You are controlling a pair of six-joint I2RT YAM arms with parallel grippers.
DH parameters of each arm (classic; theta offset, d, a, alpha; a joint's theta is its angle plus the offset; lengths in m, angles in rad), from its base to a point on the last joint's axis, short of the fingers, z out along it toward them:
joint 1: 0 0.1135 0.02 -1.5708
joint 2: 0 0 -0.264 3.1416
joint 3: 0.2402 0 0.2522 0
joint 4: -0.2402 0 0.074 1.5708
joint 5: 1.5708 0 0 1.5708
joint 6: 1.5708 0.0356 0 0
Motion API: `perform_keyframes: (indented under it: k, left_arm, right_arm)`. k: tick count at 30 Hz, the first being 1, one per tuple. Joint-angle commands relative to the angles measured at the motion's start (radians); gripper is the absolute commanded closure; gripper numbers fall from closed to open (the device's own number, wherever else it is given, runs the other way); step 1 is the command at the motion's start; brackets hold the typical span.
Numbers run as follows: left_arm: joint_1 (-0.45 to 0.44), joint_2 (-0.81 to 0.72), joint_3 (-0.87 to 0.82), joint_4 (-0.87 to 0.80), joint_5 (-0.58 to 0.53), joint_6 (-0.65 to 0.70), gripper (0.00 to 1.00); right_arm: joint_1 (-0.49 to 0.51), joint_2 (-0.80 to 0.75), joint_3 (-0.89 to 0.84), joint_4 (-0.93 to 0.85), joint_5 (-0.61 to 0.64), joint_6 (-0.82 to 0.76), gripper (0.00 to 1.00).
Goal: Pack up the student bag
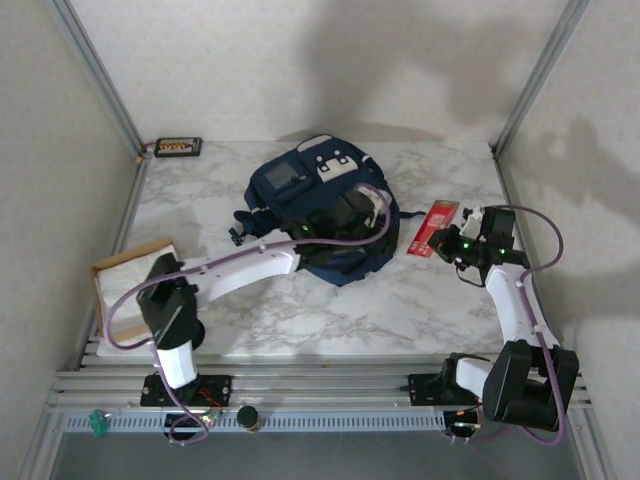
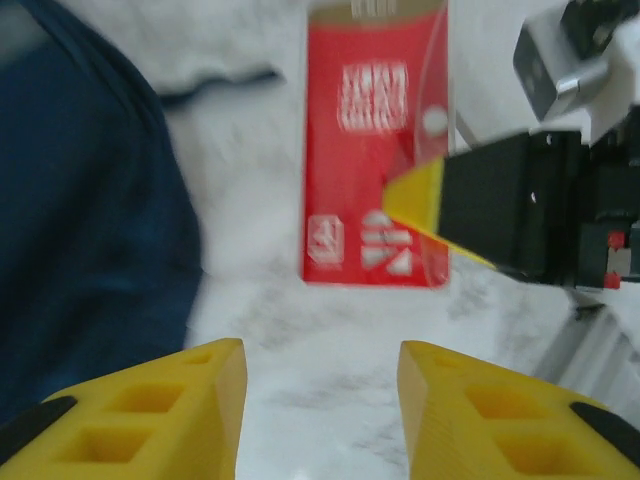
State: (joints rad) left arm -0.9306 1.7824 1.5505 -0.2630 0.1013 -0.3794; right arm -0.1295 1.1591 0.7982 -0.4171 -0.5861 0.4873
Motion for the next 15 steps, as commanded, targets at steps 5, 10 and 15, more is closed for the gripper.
perform_keyframes:
  k: [5, 10, 15]
  left_arm:
    - [0.088, 0.075, 0.044, -0.271, -0.271, 0.401, 0.44]
    - [0.088, 0.137, 0.055, -0.269, -0.236, 0.496, 0.31]
    - [0.088, 0.143, -0.013, -0.171, -0.260, 0.558, 0.23]
  right_arm:
    - [0.048, 0.015, 0.101, -0.038, -0.114, 0.014, 1.00]
    - [0.054, 0.029, 0.112, -0.030, -0.119, 0.026, 1.00]
    - [0.056, 0.035, 0.105, -0.021, -0.119, 0.027, 1.00]
